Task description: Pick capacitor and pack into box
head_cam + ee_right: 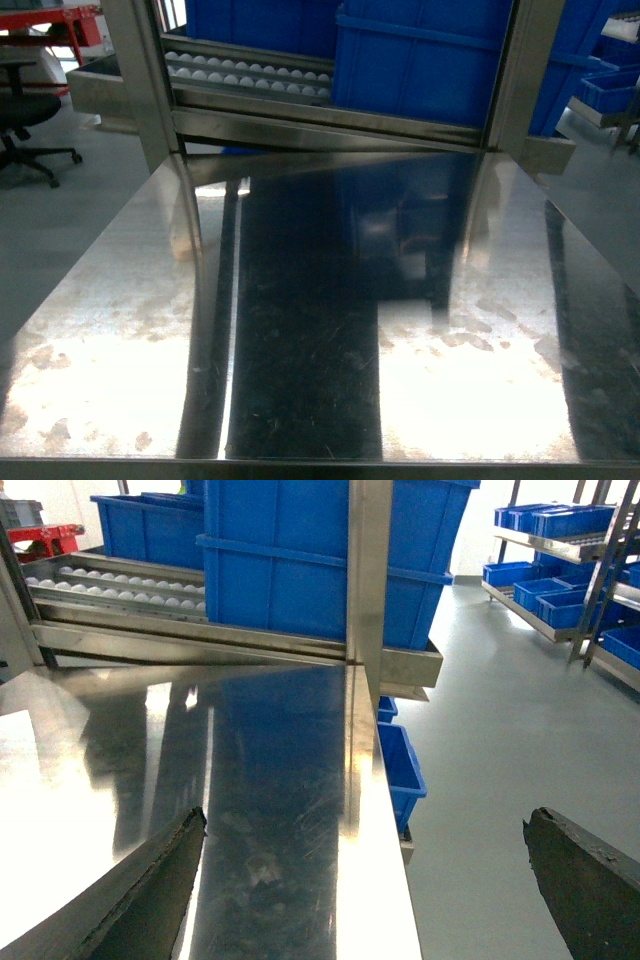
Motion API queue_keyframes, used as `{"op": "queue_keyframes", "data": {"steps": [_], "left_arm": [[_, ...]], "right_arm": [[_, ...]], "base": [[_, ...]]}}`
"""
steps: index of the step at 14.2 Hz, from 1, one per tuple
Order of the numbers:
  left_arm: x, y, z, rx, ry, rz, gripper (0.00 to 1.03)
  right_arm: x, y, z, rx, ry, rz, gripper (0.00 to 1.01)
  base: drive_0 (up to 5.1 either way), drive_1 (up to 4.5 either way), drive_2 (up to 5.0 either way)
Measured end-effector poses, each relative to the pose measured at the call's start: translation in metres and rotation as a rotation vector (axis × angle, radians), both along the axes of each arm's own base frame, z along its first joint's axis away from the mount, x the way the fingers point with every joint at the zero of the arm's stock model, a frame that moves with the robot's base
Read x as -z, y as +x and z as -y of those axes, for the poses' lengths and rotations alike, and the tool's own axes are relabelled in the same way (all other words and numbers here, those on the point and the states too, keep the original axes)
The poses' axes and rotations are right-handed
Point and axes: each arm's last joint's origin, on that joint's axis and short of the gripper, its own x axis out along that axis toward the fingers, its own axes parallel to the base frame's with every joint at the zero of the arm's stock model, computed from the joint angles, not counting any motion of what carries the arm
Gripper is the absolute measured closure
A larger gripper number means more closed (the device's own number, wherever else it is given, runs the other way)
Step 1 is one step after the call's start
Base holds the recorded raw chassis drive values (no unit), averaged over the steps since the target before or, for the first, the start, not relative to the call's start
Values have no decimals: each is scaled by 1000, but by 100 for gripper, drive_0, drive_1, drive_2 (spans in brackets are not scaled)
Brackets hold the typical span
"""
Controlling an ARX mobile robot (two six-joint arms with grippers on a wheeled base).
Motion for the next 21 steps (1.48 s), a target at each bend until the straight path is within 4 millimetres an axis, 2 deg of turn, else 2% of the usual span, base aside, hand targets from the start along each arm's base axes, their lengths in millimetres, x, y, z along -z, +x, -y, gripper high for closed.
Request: {"op": "queue_keyframes", "data": {"steps": [3, 7, 15, 18, 21], "left_arm": [[3, 1, -1, 10, 14, -4, 58], [26, -25, -32, 21, 92, -9, 58], [47, -57, -64, 25, 89, -4, 58], [54, -63, -64, 30, 91, 8, 58], [52, -69, -64, 28, 91, 23, 58]], "right_arm": [[0, 0, 0, 0, 0, 0, 3], [0, 0, 0, 0, 0, 0, 3], [0, 0, 0, 0, 0, 0, 3], [0, 0, 0, 0, 0, 0, 3], [0, 0, 0, 0, 0, 0, 3]], "base": [[0, 0, 0], [0, 0, 0], [0, 0, 0], [0, 0, 0], [0, 0, 0]]}}
